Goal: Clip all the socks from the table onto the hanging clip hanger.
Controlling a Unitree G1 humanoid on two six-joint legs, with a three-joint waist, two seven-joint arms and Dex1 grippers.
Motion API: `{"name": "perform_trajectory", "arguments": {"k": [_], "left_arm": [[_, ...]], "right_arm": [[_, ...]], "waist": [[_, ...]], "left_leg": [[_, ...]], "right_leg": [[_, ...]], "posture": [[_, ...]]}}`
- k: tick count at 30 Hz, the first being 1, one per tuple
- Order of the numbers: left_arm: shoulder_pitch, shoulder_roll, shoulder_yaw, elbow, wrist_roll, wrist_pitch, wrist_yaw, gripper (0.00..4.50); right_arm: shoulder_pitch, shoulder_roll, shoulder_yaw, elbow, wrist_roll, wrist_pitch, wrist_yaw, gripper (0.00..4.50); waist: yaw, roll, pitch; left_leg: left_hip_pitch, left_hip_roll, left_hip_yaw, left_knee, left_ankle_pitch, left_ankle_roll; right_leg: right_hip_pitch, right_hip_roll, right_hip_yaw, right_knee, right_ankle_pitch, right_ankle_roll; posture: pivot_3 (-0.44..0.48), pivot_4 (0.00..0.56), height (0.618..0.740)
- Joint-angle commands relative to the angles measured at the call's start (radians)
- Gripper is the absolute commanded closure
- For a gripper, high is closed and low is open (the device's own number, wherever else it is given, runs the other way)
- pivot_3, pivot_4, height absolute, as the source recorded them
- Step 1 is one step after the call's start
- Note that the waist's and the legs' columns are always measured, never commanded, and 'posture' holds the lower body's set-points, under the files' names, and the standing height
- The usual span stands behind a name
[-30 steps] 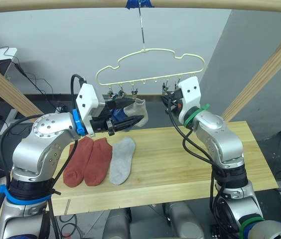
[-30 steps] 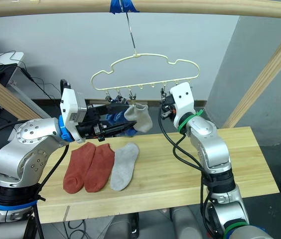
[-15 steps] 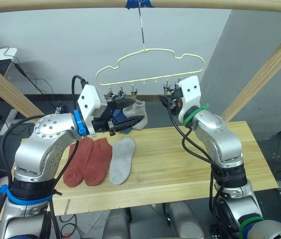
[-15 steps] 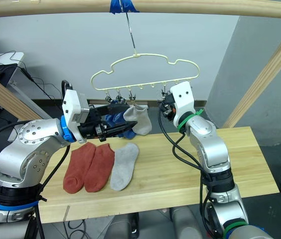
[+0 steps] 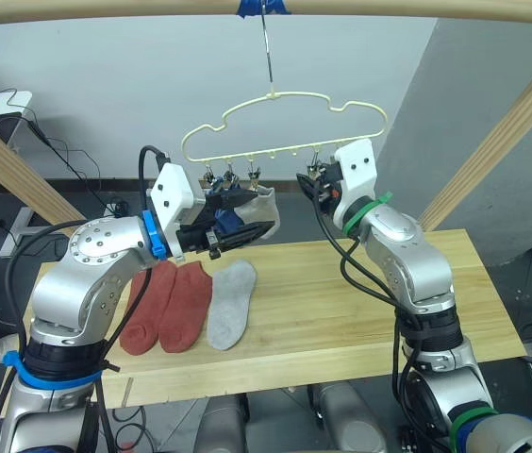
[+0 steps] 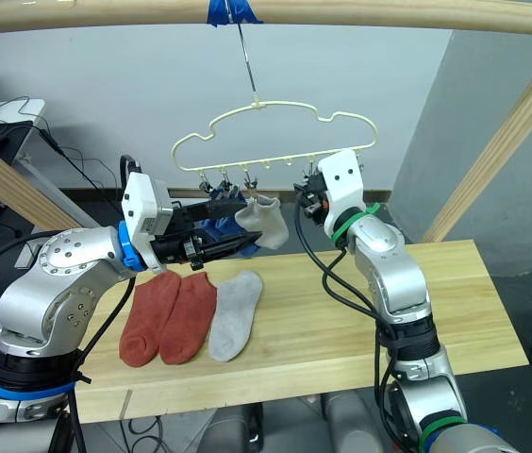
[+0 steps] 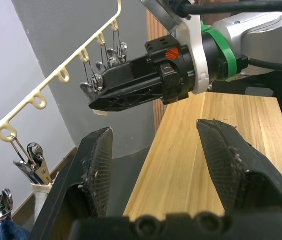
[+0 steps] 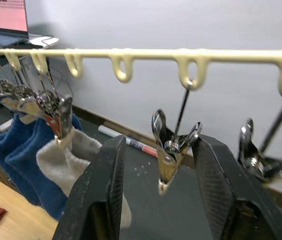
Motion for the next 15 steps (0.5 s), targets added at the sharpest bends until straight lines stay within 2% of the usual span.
{"name": "perform_trajectory", "arguments": {"k": [1, 15], "left_arm": [[0.002, -0.003, 0.006, -0.036, -0.002, -0.017, 0.004, 1.55], [0.019, -0.005, 0.005, -0.037, 0.001, -0.023, 0.010, 1.55]], "right_arm": [[-0.029, 0.010, 0.008, -0.004, 0.001, -0.041, -0.003, 2.42], [-0.046, 0.044, 0.001, 0.037, 0.009, -0.079, -0.023, 2.42]], "waist": [[0.000, 0.000, 0.000], [0.000, 0.000, 0.000]], "left_leg": [[0.000, 0.000, 0.000, 0.000, 0.000, 0.000], [0.000, 0.000, 0.000, 0.000, 0.000, 0.000]], "right_leg": [[0.000, 0.000, 0.000, 0.000, 0.000, 0.000], [0.000, 0.000, 0.000, 0.001, 0.000, 0.000]], "posture": [[-0.142, 0.220, 0.740], [-0.141, 0.214, 0.740]]}}
